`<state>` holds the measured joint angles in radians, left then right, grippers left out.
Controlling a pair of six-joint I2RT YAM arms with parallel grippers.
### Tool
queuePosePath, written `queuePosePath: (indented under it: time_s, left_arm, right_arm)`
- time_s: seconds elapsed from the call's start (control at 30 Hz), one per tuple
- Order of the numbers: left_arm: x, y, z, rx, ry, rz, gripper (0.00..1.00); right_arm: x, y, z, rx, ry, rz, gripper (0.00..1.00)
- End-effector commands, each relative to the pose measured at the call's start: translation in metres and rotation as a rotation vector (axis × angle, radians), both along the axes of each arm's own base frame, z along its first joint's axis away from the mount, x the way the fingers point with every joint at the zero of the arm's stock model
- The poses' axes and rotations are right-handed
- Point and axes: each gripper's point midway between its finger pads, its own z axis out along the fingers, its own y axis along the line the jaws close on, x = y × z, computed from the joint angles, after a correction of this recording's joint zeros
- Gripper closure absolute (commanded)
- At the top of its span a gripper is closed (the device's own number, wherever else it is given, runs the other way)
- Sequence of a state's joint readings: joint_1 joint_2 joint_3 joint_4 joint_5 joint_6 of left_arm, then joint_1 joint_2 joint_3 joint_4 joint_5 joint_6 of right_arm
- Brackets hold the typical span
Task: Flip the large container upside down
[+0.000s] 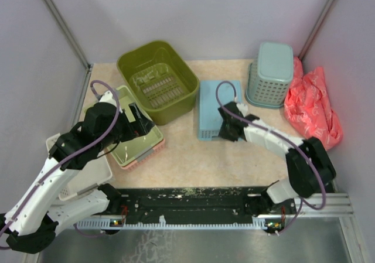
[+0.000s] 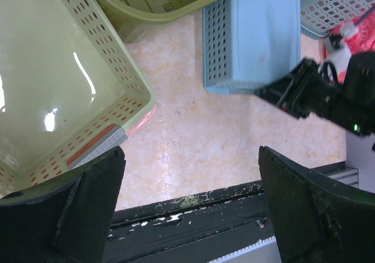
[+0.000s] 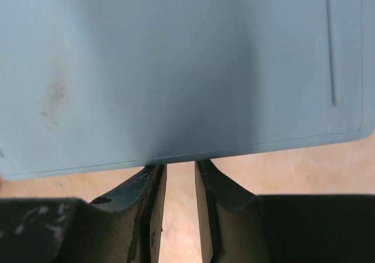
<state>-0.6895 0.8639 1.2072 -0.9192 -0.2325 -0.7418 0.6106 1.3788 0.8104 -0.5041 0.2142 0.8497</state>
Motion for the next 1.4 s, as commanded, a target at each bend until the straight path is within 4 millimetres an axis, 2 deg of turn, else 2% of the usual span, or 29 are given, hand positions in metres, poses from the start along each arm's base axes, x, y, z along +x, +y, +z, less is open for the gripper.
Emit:
queuePosePath:
  time_s: [0.0, 0.1, 0.17, 0.27, 0.4, 0.43, 0.53, 0.67, 0.77, 0.93, 1.0, 1.07, 1.2, 1.3, 1.37]
  left_arm:
    - [-0.003, 0.003, 0.012, -0.022, -0.023, 0.005, 0.0]
    - [-0.005, 0.007, 0.015, -0.018, -0.025, 0.012, 0.0]
    - [-0.007, 0.009, 0.016, -0.018, -0.027, 0.016, 0.01]
    - [-0.009, 0.012, 0.017, -0.016, -0.03, 0.022, 0.0]
    - [-0.008, 0.014, 0.016, -0.006, -0.031, 0.028, 0.0]
    - [-0.008, 0.014, 0.015, -0.002, -0.03, 0.028, 0.0]
    - [-0.005, 0.012, 0.013, 0.01, -0.029, 0.024, 0.0]
    - [-0.001, 0.009, 0.013, 0.017, -0.03, 0.021, 0.0]
    - [0.001, 0.008, 0.013, 0.023, -0.029, 0.017, 0.0]
    - [0.003, 0.007, 0.012, 0.041, -0.022, 0.018, 0.0]
    - [0.005, 0.007, 0.011, 0.05, -0.019, 0.02, 0.0]
    - [0.008, 0.006, 0.011, 0.058, -0.02, 0.02, 0.0]
    - [0.017, 0.001, 0.007, 0.087, -0.027, 0.008, 0.0]
    - [0.027, -0.006, 0.008, 0.119, -0.035, -0.008, 0.0]
    - [0.033, -0.009, 0.011, 0.128, -0.045, -0.016, 0.0]
  right_arm:
    - [0.101, 0.011, 0.046, 0.057, -0.182, -0.033, 0.74]
    - [0.128, 0.023, 0.061, 0.048, -0.194, 0.019, 0.75]
    - [0.134, 0.035, 0.072, 0.079, -0.221, 0.06, 0.76]
    - [0.125, 0.046, 0.066, 0.103, -0.222, 0.103, 0.75]
    - [0.107, 0.073, 0.053, 0.131, -0.207, 0.165, 0.75]
    - [0.106, 0.081, 0.039, 0.131, -0.181, 0.18, 0.75]
    - [0.111, 0.1, 0.025, 0.15, -0.132, 0.196, 0.75]
    - [0.142, 0.1, 0.016, 0.141, -0.136, 0.123, 0.74]
    - [0.178, 0.08, 0.018, 0.138, -0.154, 0.018, 0.74]
    - [0.228, 0.051, 0.035, 0.142, -0.209, -0.044, 0.74]
    - [0.24, 0.05, 0.054, 0.118, -0.243, -0.019, 0.74]
    - [0.24, 0.051, 0.068, 0.114, -0.261, 0.014, 0.73]
    - [0.224, 0.046, 0.103, 0.117, -0.318, 0.064, 0.67]
    - [0.218, 0.045, 0.136, 0.122, -0.382, 0.111, 0.53]
    - [0.218, 0.054, 0.157, 0.149, -0.413, 0.172, 0.41]
